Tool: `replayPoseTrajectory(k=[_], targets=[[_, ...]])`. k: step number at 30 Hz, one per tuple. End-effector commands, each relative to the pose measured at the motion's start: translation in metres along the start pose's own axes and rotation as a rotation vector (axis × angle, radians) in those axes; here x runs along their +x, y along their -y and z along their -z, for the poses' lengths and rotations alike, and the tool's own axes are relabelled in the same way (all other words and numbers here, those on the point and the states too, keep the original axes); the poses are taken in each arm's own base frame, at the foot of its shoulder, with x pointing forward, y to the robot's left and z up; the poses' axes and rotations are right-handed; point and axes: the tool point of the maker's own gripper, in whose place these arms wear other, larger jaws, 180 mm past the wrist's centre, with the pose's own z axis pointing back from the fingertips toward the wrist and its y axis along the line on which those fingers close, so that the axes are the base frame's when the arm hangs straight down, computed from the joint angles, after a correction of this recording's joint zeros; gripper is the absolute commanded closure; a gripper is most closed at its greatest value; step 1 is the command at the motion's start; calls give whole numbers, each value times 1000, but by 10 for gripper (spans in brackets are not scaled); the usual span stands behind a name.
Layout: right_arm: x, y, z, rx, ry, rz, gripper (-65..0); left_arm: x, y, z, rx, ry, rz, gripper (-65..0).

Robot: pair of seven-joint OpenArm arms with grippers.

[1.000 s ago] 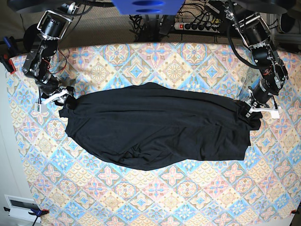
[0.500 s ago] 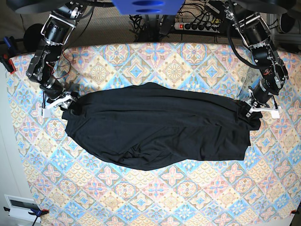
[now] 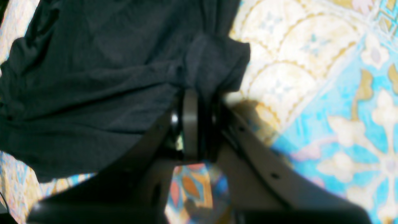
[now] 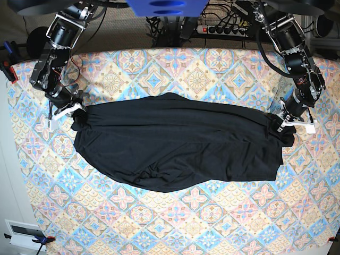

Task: Layout the t-shirt on the table in an organized manner, then fold the t-shirt properly
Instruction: 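Regrasp the shirt corner with the right gripper and pull it outward, then lift the shirt edge with both grippers and pull it toward the robot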

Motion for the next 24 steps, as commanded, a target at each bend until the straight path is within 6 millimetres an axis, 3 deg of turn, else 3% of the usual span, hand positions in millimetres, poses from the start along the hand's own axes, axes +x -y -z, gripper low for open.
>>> replayPoseTrajectory(k=[1, 2, 6, 10, 16, 24], targets=[[24, 4, -10, -18, 57, -37, -1, 30, 16, -11, -34, 70, 64, 0], [32, 3, -15, -24, 82, -53, -1, 29, 15, -15, -30, 71, 78, 0], [25, 11, -36, -62, 71, -80, 0, 26, 22, -32, -33, 83, 143, 0], [25, 4, -47, -31, 84, -69, 0, 12, 22, -40, -50, 41, 141, 0], [-3, 5, -64, -10, 48, -39, 0, 4, 6, -73, -1, 34, 174, 0], [-25, 13, -86, -49, -8, -76, 0, -1, -32, -116, 87, 36, 137, 0]])
